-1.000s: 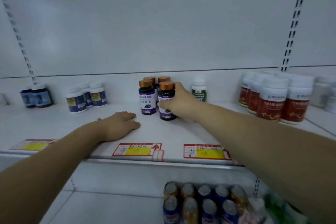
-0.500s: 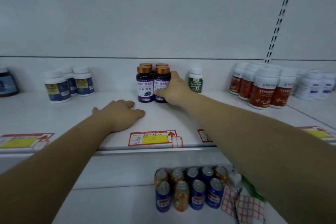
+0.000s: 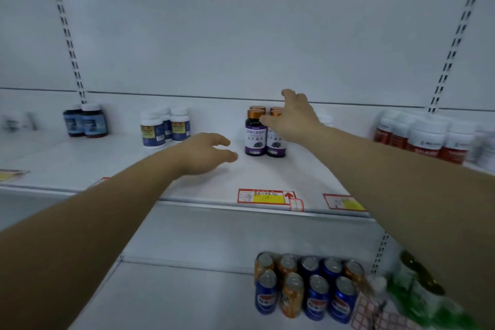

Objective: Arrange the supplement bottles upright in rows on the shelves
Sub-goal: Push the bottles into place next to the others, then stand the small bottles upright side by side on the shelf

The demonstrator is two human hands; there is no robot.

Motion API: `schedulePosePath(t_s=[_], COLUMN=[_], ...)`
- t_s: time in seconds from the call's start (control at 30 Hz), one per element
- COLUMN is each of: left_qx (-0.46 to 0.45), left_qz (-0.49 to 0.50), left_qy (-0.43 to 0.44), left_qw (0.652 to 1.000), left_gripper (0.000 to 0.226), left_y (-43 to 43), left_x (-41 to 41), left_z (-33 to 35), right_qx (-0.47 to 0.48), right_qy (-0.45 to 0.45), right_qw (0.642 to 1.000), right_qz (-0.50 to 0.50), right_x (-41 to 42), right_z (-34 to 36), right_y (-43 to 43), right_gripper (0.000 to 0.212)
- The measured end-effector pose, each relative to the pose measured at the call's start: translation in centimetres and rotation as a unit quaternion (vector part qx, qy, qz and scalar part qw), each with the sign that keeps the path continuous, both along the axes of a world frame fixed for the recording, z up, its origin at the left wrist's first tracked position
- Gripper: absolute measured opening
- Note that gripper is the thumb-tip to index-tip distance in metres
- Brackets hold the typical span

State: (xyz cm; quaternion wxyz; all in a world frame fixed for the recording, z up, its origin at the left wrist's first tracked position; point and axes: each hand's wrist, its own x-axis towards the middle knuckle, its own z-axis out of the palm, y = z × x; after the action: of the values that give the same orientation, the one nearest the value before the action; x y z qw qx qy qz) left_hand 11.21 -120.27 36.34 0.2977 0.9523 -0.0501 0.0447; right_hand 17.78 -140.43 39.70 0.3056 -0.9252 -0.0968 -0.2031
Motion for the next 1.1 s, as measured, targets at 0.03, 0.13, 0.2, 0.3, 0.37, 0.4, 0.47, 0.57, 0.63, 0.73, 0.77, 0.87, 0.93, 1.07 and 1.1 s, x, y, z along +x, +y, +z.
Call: schedulePosePath(t_s=[0.03, 0.13, 0.2, 0.3, 0.37, 0.4, 0.47, 0.57, 0.63, 0.73, 0.77, 0.87, 0.93, 1.07, 1.1], left_qx=[0.014, 0.044, 0.075, 0.102, 0.115, 0.121, 0.132, 0.123, 0.119, 0.08, 0.061, 0.015, 0.02, 0.054, 0.053], left_qz=[-0.002, 0.007, 0.019, 0.051, 0.081, 0.096, 0.128, 0.175, 0.192, 0.218, 0.225, 0.23, 0.226, 0.216, 0.215], left_qy=[-0.007, -0.02, -0.032, -0.03, -0.014, 0.001, 0.035, 0.077, 0.105, 0.14, 0.152, 0.18, 0.196, 0.234, 0.247], left_qw=[1.0, 0.999, 0.997, 0.993, 0.99, 0.988, 0.982, 0.974, 0.968, 0.963, 0.961, 0.956, 0.954, 0.946, 0.943], left_gripper=[0.053, 0.054, 0.055, 0.056, 0.058, 0.059, 0.06, 0.061, 0.062, 0.064, 0.064, 0.062, 0.061, 0.062, 0.062], left_y=[1.2, 6.3, 10.6, 18.4, 24.1, 26.9, 32.4, 39.6, 43.6, 48.8, 50.2, 54.3, 56.9, 63.0, 64.7], left_x=[-1.0, -5.2, -8.6, -14.4, -18.2, -20.0, -23.7, -28.4, -30.6, -31.8, -31.7, -30.1, -28.1, -23.0, -21.7], left_z=[0.4, 1.0, 0.8, -0.3, -1.5, -2.1, -3.7, -6.4, -8.3, -11.5, -12.7, -16.2, -18.4, -22.6, -23.6], right_qx=[-0.02, -0.073, -0.104, -0.112, -0.116, -0.117, -0.123, -0.139, -0.147, -0.165, -0.17, -0.178, -0.179, -0.167, -0.161], right_qy=[-0.011, -0.006, -0.007, -0.003, 0.007, 0.009, 0.011, 0.011, 0.021, 0.049, 0.066, 0.116, 0.149, 0.209, 0.226], right_qw=[1.0, 0.996, 0.991, 0.981, 0.97, 0.965, 0.951, 0.927, 0.912, 0.901, 0.898, 0.899, 0.903, 0.905, 0.905], right_qz=[0.011, 0.053, 0.089, 0.16, 0.212, 0.236, 0.283, 0.349, 0.381, 0.399, 0.4, 0.384, 0.361, 0.331, 0.323], right_x=[-0.7, -3.3, -5.2, -8.7, -11.3, -12.7, -15.8, -20.2, -22.2, -23.3, -23.1, -21.0, -18.6, -12.8, -11.4], right_z=[0.4, 1.0, 0.9, 0.0, -1.0, -1.6, -2.9, -5.0, -6.7, -10.1, -11.5, -16.1, -19.2, -25.4, -26.8], right_y=[0.9, 5.7, 10.7, 20.4, 27.5, 31.1, 38.0, 47.2, 52.1, 57.8, 59.2, 62.6, 64.5, 69.0, 70.4], right_gripper=[0.079, 0.078, 0.076, 0.075, 0.076, 0.076, 0.075, 0.071, 0.071, 0.069, 0.068, 0.068, 0.063, 0.056, 0.056])
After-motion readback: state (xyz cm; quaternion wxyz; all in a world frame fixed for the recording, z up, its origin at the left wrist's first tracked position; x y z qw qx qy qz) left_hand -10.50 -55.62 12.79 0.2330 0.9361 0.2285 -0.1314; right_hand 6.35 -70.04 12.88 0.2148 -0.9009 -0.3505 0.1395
